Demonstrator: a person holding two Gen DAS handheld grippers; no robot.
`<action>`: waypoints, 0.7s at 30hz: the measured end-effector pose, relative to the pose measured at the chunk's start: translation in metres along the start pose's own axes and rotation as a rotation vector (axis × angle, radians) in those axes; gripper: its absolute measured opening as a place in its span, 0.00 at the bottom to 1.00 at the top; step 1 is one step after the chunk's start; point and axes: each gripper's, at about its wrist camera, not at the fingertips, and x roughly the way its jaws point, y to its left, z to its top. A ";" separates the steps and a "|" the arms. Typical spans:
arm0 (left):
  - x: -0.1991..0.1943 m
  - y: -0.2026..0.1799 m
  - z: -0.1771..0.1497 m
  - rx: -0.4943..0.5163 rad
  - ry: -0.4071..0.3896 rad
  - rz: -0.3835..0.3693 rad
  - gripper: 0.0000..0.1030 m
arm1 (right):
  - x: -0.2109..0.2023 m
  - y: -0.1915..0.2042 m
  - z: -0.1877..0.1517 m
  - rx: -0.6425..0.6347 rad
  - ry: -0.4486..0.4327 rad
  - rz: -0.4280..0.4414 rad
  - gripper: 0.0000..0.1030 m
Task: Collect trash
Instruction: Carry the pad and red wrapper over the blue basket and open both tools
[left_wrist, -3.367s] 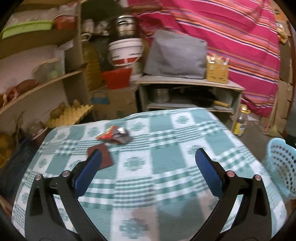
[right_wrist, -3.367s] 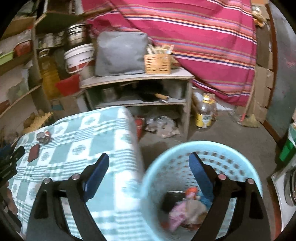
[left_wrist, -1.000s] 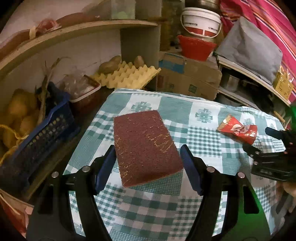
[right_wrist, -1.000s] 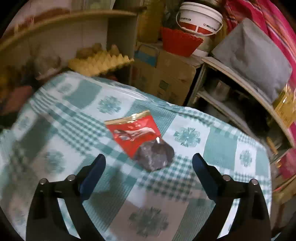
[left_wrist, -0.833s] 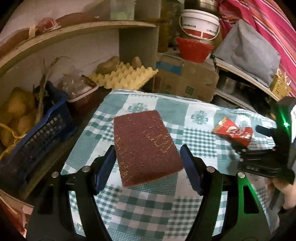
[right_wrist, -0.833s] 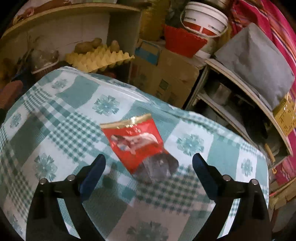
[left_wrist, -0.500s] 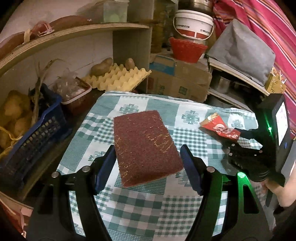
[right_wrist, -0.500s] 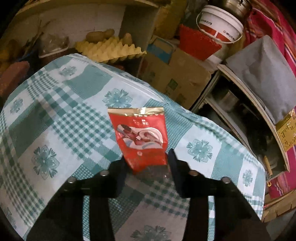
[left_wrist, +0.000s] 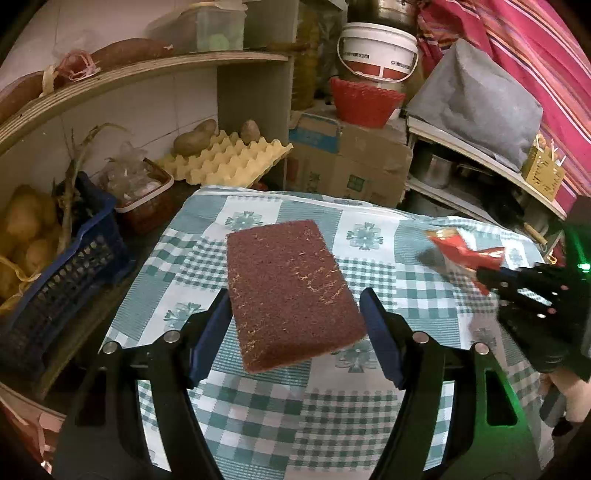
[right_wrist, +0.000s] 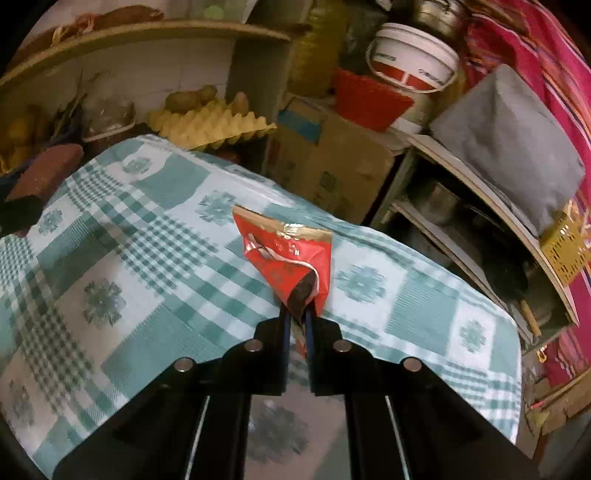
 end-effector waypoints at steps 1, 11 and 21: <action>0.000 -0.002 0.000 0.004 -0.001 -0.001 0.67 | -0.008 -0.007 -0.004 0.009 -0.006 -0.009 0.07; -0.007 -0.049 -0.004 0.091 -0.023 -0.026 0.67 | -0.072 -0.071 -0.058 0.120 -0.046 -0.095 0.07; -0.014 -0.101 -0.017 0.171 -0.043 -0.062 0.67 | -0.133 -0.135 -0.151 0.297 -0.056 -0.168 0.07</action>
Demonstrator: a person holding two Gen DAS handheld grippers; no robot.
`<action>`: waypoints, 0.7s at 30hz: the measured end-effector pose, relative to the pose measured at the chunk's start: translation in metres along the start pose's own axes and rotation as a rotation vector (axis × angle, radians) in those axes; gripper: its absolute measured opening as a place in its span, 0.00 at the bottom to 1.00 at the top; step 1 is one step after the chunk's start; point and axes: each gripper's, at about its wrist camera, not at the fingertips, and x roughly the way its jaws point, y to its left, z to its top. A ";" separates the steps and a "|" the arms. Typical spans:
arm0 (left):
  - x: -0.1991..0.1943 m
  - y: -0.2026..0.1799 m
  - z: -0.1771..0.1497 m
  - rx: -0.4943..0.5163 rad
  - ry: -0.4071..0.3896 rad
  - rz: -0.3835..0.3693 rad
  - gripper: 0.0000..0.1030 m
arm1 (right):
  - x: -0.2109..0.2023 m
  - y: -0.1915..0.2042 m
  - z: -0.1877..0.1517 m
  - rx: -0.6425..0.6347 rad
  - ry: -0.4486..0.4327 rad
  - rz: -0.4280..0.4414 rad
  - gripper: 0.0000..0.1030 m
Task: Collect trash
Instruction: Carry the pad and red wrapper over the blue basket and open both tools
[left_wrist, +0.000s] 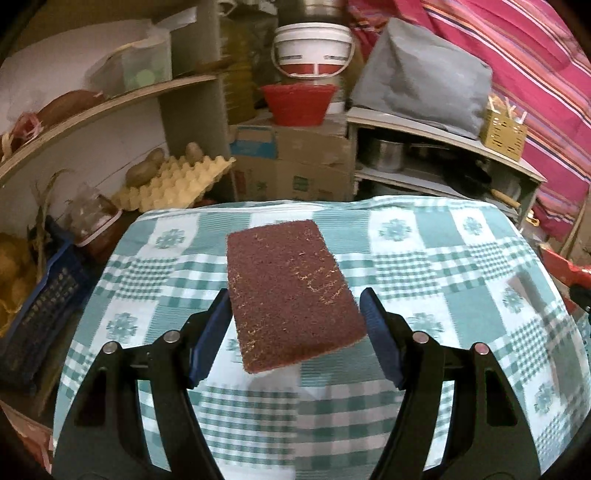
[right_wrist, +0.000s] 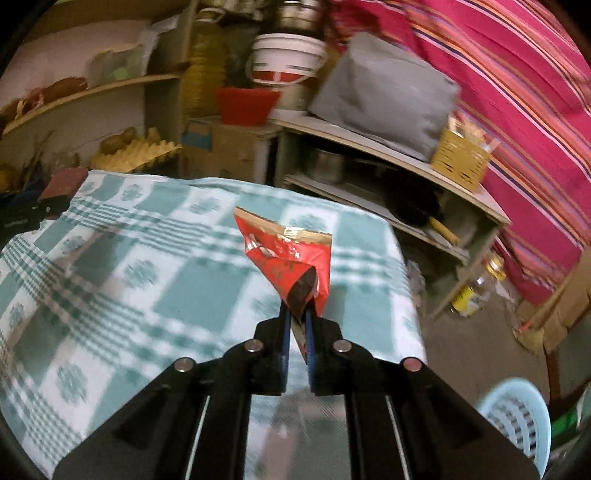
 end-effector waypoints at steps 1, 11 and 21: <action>-0.001 -0.004 0.000 0.005 -0.005 -0.005 0.67 | -0.006 -0.007 -0.005 0.016 -0.002 -0.005 0.07; -0.020 -0.079 -0.002 0.056 -0.050 -0.084 0.67 | -0.043 -0.083 -0.047 0.153 -0.016 -0.049 0.07; -0.057 -0.188 -0.008 0.132 -0.083 -0.239 0.67 | -0.085 -0.147 -0.076 0.219 -0.052 -0.148 0.07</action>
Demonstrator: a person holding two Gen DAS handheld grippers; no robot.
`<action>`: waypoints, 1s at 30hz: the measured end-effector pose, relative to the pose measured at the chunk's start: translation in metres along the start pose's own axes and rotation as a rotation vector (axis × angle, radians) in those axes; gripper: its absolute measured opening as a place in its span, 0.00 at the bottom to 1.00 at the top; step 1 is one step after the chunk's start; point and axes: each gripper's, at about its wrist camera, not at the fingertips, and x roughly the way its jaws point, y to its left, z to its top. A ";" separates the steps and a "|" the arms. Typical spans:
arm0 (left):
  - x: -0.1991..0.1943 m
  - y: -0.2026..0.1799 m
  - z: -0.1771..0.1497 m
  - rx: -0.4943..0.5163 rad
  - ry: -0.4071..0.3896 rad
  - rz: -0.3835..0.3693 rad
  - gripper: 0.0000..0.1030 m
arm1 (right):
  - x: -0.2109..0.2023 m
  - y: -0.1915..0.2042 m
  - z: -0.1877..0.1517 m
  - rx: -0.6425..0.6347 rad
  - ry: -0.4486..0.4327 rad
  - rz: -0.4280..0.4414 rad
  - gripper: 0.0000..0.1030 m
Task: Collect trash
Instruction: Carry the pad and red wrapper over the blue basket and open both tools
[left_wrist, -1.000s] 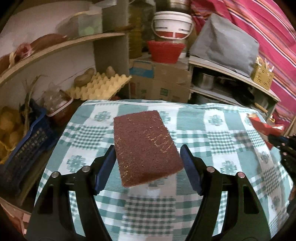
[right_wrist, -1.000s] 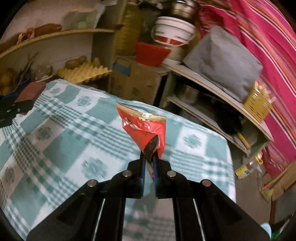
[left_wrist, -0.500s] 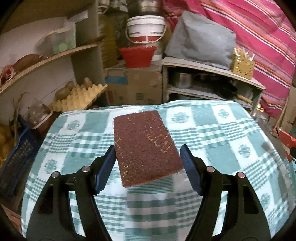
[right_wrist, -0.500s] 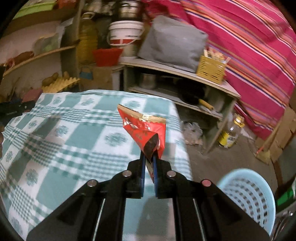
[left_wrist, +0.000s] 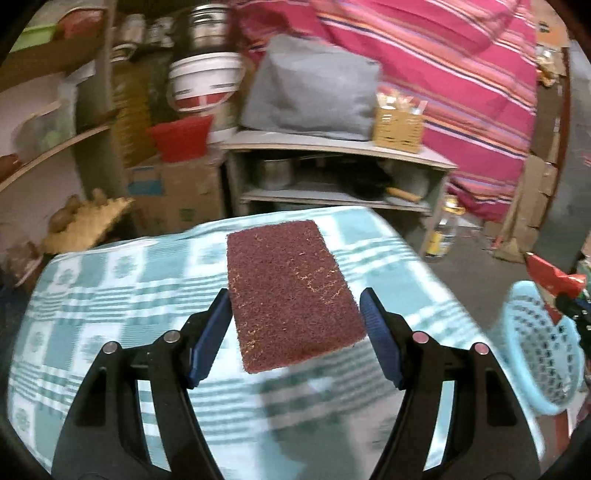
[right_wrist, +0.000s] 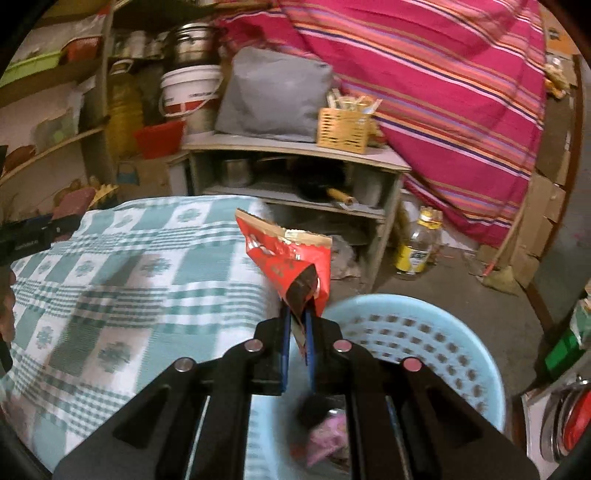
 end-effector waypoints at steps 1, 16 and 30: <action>-0.002 -0.013 0.000 0.012 -0.004 -0.014 0.67 | -0.003 -0.010 -0.002 0.011 -0.003 -0.008 0.07; -0.018 -0.165 -0.017 0.188 -0.033 -0.156 0.67 | -0.029 -0.106 -0.029 0.140 0.010 -0.063 0.07; -0.010 -0.239 -0.040 0.247 -0.010 -0.252 0.67 | -0.028 -0.136 -0.045 0.180 0.040 -0.066 0.07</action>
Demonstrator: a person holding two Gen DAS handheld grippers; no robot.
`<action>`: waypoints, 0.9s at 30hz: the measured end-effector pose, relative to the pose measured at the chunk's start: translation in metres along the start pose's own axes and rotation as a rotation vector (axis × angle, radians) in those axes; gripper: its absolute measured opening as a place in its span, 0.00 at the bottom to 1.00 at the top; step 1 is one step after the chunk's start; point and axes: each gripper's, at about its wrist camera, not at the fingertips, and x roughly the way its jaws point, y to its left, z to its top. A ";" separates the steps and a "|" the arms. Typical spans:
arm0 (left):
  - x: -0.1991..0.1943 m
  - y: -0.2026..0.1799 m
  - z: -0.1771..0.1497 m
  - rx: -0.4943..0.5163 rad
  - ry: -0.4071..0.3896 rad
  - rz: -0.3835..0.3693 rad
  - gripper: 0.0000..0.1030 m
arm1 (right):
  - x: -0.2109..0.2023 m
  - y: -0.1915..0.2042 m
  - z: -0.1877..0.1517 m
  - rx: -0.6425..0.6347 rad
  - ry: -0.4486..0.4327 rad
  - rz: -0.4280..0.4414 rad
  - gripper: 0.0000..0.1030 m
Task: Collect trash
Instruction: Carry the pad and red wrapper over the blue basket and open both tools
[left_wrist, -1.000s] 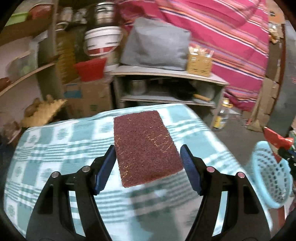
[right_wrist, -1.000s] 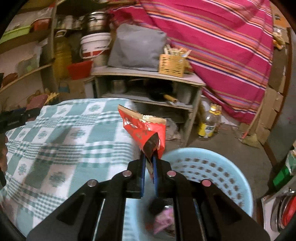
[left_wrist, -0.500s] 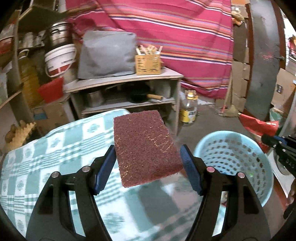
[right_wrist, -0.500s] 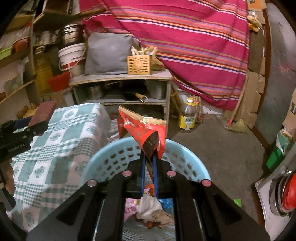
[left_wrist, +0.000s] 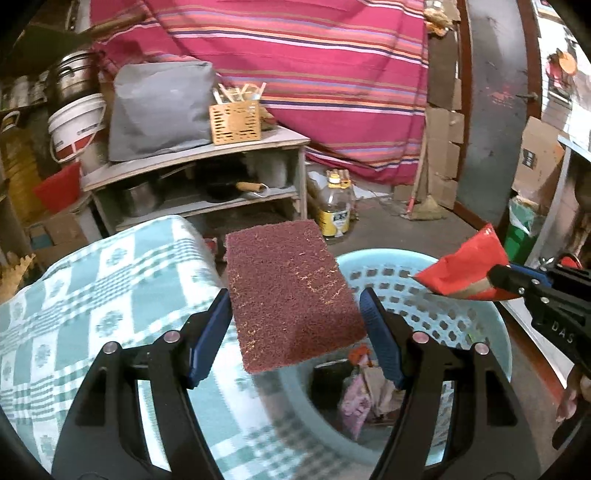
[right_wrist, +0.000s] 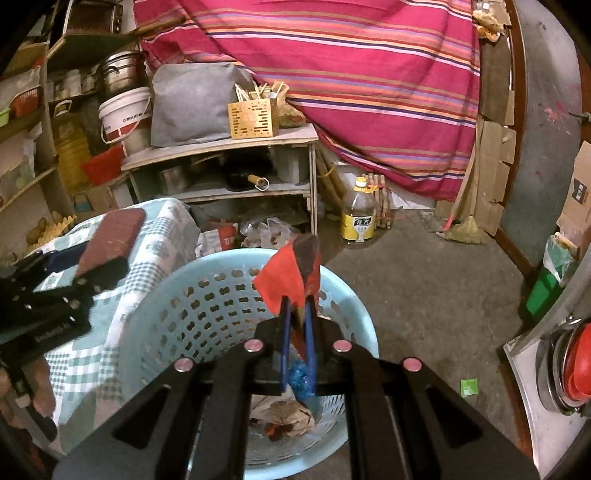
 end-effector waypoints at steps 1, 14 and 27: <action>0.001 -0.003 -0.001 0.003 0.002 -0.004 0.67 | 0.000 -0.001 0.000 0.000 0.000 0.001 0.07; 0.014 -0.010 -0.001 -0.006 0.018 -0.041 0.67 | 0.004 0.000 -0.003 -0.001 0.012 -0.005 0.07; 0.011 -0.010 0.001 0.005 0.010 -0.044 0.75 | 0.006 0.000 -0.005 -0.002 0.017 -0.002 0.07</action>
